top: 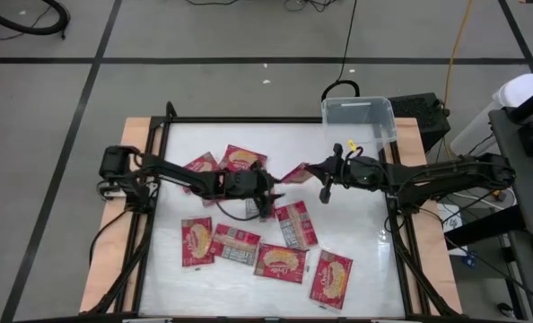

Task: Sort popcorn bags into baskets
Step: Put the red popcorn bag into the transparent bin

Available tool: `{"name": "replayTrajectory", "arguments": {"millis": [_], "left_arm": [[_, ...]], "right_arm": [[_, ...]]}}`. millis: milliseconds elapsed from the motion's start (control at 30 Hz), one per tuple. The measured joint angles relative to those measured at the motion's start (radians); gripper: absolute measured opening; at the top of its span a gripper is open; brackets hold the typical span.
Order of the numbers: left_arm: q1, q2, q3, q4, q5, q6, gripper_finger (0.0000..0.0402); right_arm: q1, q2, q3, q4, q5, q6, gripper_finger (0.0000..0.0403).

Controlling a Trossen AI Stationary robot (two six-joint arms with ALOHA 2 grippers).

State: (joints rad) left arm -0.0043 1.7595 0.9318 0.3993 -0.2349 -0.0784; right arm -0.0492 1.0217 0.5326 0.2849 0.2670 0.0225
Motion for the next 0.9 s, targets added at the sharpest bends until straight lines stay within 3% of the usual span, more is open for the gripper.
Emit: {"name": "replayTrajectory", "arguments": {"millis": [67, 167, 467, 633, 833, 900], "left_arm": [[0.009, 0.024, 0.001, -0.002, -0.068, -0.003, 0.0224], [0.030, 0.060, 0.000, 0.012, -0.065, -0.002, 0.0225], [0.078, 0.211, 0.000, 0.182, 0.228, -0.006, 0.0208], [0.074, 0.235, 0.000, 0.242, 0.238, -0.007, 0.0146], [0.068, 0.178, 0.001, 0.174, 0.236, 0.095, 0.0025], [0.068, 0.146, 0.001, 0.109, 0.236, 0.104, 0.0019]], "right_arm": [[0.009, -0.002, -0.002, -0.004, -0.001, -0.001, 0.0000], [0.023, -0.002, -0.001, -0.005, 0.000, -0.001, 0.0000], [0.058, -0.002, -0.001, -0.005, 0.026, 0.010, 0.0000], [0.073, -0.002, -0.001, -0.005, 0.025, 0.021, 0.0000], [0.084, -0.003, -0.001, -0.012, 0.025, 0.020, 0.0000], [0.085, -0.003, -0.001, -0.024, 0.024, 0.030, 0.0000]]}}
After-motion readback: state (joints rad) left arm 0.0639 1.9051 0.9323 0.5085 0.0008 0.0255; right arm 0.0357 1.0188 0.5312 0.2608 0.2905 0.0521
